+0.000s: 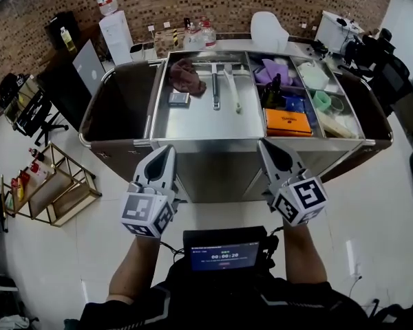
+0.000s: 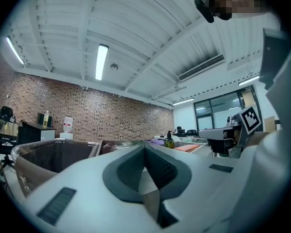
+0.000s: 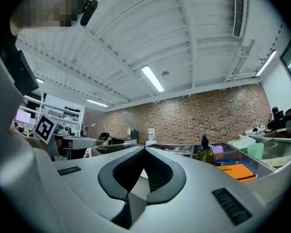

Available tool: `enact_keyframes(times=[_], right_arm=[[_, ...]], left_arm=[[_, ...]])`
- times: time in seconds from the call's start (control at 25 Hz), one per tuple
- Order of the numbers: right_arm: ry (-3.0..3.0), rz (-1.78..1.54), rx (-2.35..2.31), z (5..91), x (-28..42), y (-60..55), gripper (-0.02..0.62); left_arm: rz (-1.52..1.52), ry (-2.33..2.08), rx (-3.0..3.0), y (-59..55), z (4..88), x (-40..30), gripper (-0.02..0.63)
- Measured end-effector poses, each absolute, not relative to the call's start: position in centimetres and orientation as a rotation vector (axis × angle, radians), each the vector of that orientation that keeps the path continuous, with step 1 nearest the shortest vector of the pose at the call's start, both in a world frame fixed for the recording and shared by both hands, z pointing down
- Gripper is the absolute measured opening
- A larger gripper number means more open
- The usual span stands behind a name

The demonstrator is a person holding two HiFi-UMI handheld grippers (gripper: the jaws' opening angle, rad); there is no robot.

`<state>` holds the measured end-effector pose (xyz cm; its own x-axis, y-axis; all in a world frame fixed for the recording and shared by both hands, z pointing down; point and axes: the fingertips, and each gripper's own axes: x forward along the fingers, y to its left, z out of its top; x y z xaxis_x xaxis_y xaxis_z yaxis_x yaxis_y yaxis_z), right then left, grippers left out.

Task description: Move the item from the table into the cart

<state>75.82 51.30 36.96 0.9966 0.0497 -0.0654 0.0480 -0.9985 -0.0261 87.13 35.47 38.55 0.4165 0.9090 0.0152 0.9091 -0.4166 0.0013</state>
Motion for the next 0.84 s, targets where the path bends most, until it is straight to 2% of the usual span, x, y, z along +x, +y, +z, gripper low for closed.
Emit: enact_keyframes(times=[0.84], right_arm=[[-0.074, 0.076, -3.114, 36.3, 77.0, 50.9, 0.012]], left_arm=[[-0.055, -1.700, -2.645, 34.9, 38.3, 88.4, 0.003]])
